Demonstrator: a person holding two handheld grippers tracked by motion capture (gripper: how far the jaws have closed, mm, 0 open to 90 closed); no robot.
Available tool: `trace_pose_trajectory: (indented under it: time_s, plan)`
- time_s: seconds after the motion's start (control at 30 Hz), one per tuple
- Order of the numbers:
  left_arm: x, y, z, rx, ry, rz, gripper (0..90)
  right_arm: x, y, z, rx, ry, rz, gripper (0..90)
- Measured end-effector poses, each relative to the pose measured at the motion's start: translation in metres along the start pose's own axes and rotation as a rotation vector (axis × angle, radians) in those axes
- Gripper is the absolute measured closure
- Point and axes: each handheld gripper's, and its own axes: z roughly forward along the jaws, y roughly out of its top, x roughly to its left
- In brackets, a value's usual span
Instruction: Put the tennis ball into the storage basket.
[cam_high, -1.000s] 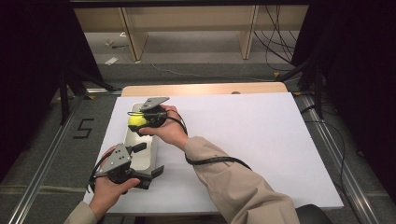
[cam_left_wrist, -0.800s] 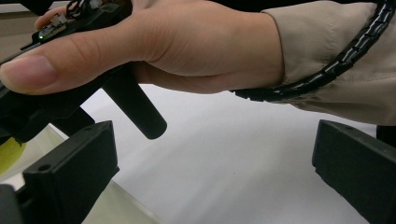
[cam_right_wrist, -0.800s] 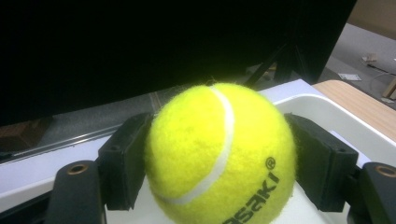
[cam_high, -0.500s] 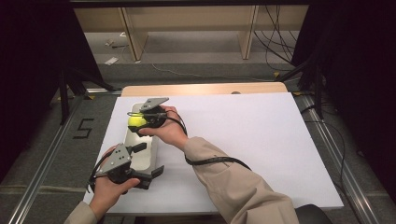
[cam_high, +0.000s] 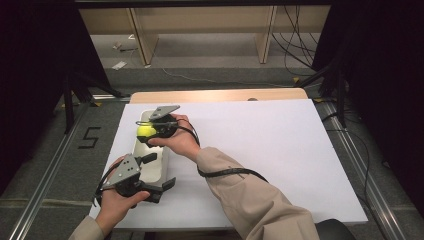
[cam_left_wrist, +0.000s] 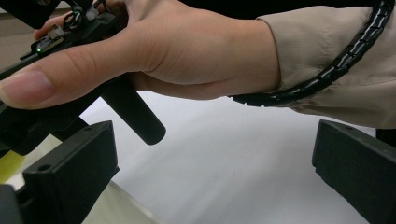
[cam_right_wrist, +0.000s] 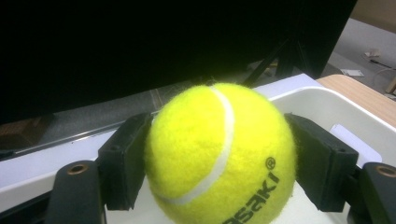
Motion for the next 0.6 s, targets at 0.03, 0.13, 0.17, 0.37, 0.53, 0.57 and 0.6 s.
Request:
trace_pose_trajectory:
  time_s: [0.03, 0.13, 0.17, 0.37, 0.53, 0.57, 0.6]
  plan:
    - [0.0, 0.0, 0.0, 0.0, 0.0, 0.0, 0.0, -0.0001, -0.0001, 0.0, 0.0, 0.0, 0.0, 27.6]
    - [-0.0001, 0.0, 0.0001, 0.0, 0.0, 0.0, 0.0, -0.0004, -0.0007, 0.0003, 0.002, -0.002, 0.004, 27.6]
    - [0.0, 0.0, 0.0, 0.0, 0.0, 0.0, 0.0, -0.0005, -0.0009, 0.0004, 0.003, -0.002, 0.005, 27.6]
    - [0.0, -0.0001, 0.0, 0.0, -0.001, 0.0, 0.0, -0.001, -0.0026, 0.0015, 0.015, 0.0, 0.007, 27.5]
    - [-0.0001, 0.0, 0.0, 0.0, -0.001, 0.0, 0.0, -0.0013, -0.0043, 0.0028, 0.02, 0.0, 0.01, 27.5]
    - [0.0, 0.0, 0.0, 0.001, 0.0, 0.001, 0.0, -0.0013, -0.0045, 0.0028, 0.022, -0.001, 0.011, 27.4]
    - [0.0, 0.0, -0.0001, 0.0, -0.001, 0.001, 0.0, -0.0013, -0.0048, 0.003, 0.024, 0.0, 0.009, 27.5]
